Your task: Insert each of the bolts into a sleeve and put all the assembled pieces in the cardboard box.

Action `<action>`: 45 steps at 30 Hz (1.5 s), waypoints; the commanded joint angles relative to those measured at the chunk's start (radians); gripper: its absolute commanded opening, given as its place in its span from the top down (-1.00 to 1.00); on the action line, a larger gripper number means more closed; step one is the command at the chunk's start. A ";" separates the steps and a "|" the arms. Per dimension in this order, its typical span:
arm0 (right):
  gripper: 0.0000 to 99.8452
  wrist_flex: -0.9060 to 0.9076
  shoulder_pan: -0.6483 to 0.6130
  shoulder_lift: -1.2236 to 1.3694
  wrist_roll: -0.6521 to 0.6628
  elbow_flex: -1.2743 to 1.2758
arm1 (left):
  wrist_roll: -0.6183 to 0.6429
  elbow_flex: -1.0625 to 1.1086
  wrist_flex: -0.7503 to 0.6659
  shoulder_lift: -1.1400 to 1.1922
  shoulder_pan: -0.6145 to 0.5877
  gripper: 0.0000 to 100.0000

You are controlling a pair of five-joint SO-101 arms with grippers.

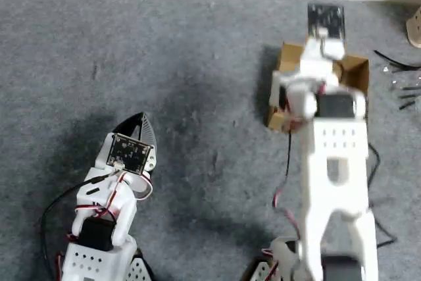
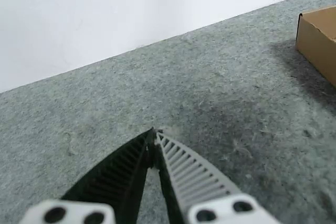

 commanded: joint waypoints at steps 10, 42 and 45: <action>0.55 -0.484 -0.005 -0.805 -0.002 1.012 | -0.002 0.021 0.006 -0.007 0.013 0.97; 0.54 0.142 0.096 -1.300 -0.003 1.446 | -0.002 0.021 0.009 -0.007 0.018 0.97; 0.54 0.166 0.096 -1.300 -0.003 1.446 | -0.002 0.021 0.014 -0.007 0.015 0.97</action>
